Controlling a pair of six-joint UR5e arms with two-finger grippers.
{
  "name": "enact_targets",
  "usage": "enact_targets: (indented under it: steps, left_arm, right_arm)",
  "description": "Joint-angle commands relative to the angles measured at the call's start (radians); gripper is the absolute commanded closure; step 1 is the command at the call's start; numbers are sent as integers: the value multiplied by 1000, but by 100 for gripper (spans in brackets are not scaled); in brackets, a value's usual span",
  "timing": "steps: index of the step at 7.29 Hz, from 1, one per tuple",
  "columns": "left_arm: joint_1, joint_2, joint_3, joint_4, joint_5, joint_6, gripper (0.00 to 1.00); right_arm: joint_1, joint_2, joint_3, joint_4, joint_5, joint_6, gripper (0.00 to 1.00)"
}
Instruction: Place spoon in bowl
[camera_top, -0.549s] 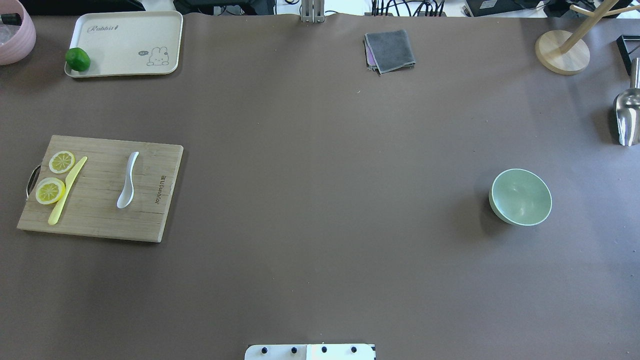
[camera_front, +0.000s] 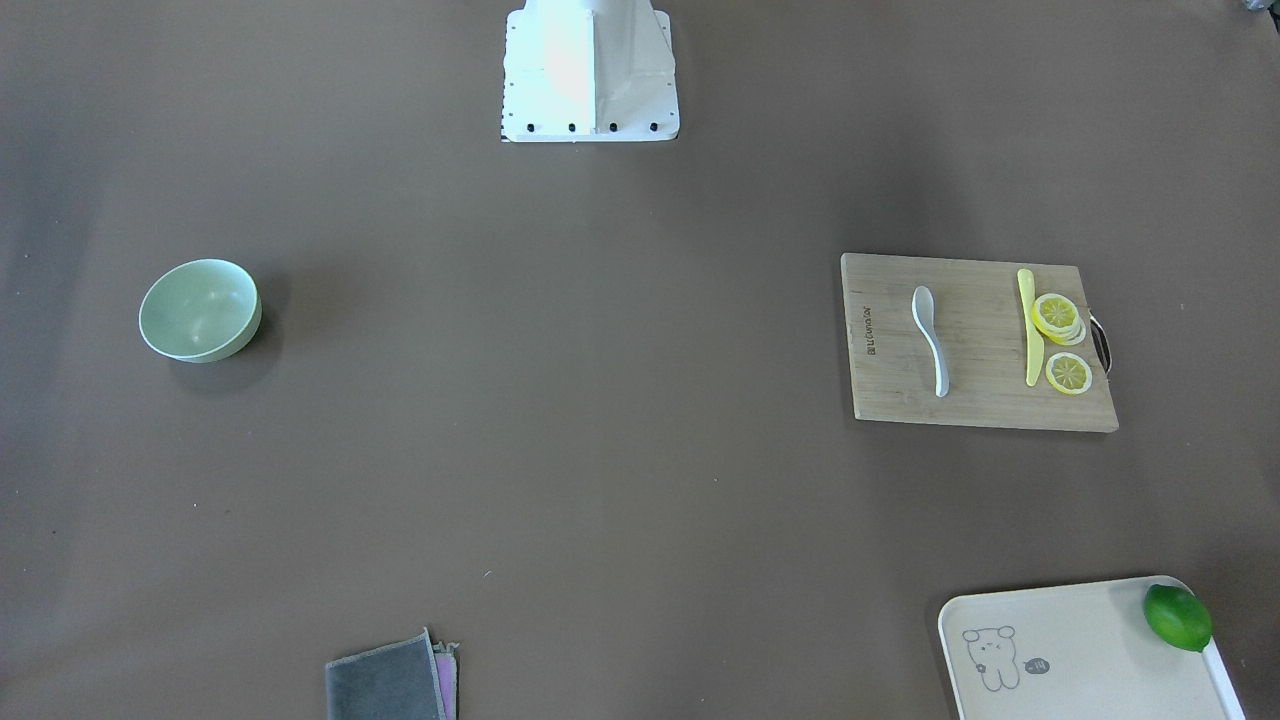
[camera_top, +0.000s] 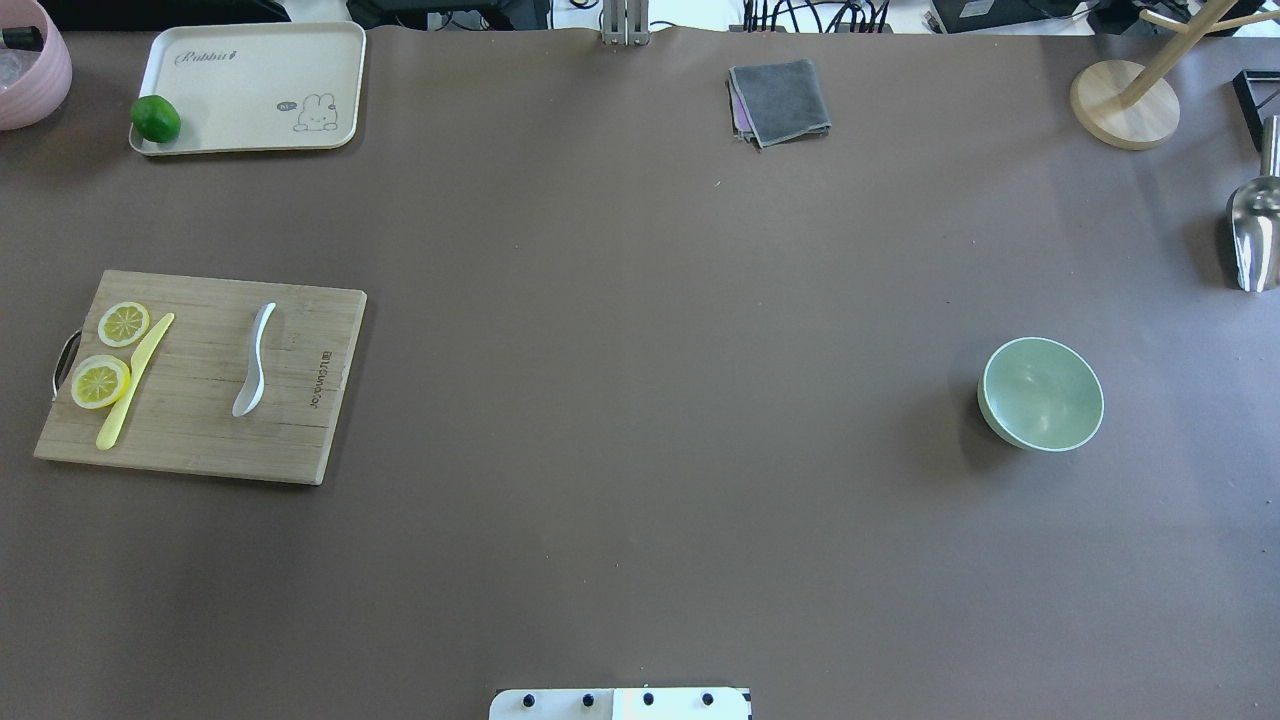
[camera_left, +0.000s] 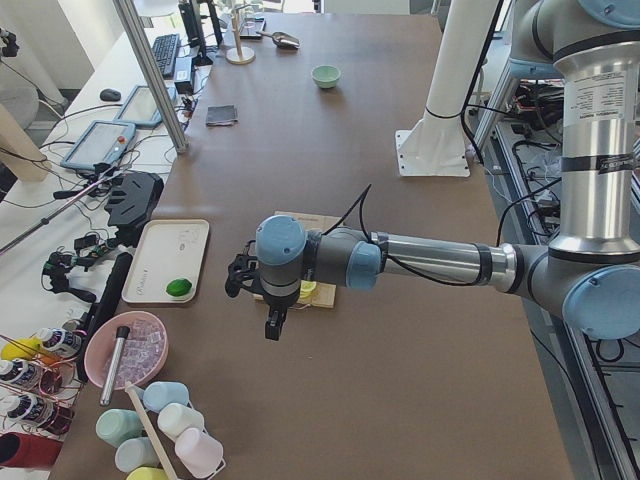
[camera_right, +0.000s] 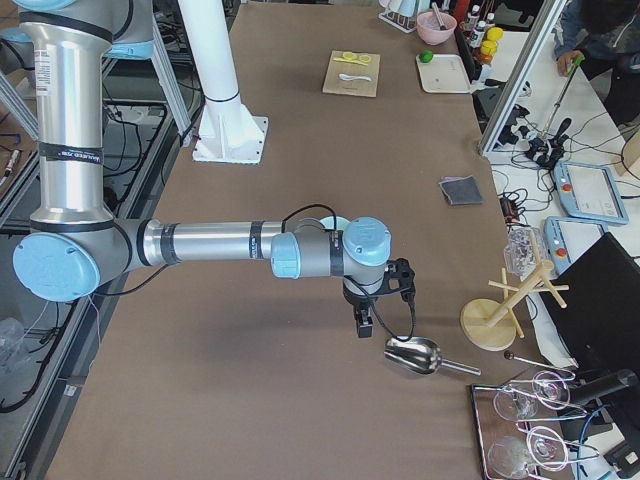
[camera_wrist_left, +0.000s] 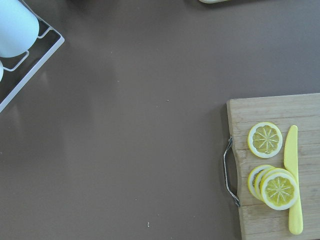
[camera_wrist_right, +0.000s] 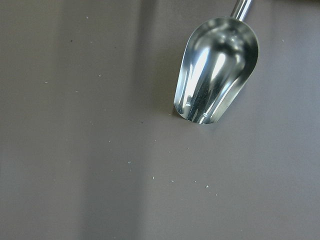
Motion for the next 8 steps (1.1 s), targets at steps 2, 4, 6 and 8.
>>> enact_targets:
  steps: [2, 4, 6, 8]
  left_arm:
    - [1, 16, 0, -7, 56, -7, 2]
    - [1, 16, -4, -14, 45, -8, 2]
    - [3, 5, -10, -16, 42, -8, 2]
    - [3, 10, -7, -19, 42, -2, 2]
  right_arm:
    - [0, -5, 5, 60, -17, -2, 0]
    - [-2, -14, -18, 124, -15, 1, 0]
    - [-5, -9, -21, 124, -15, 1, 0]
    - [-5, -8, -21, 122, -7, 5, 0]
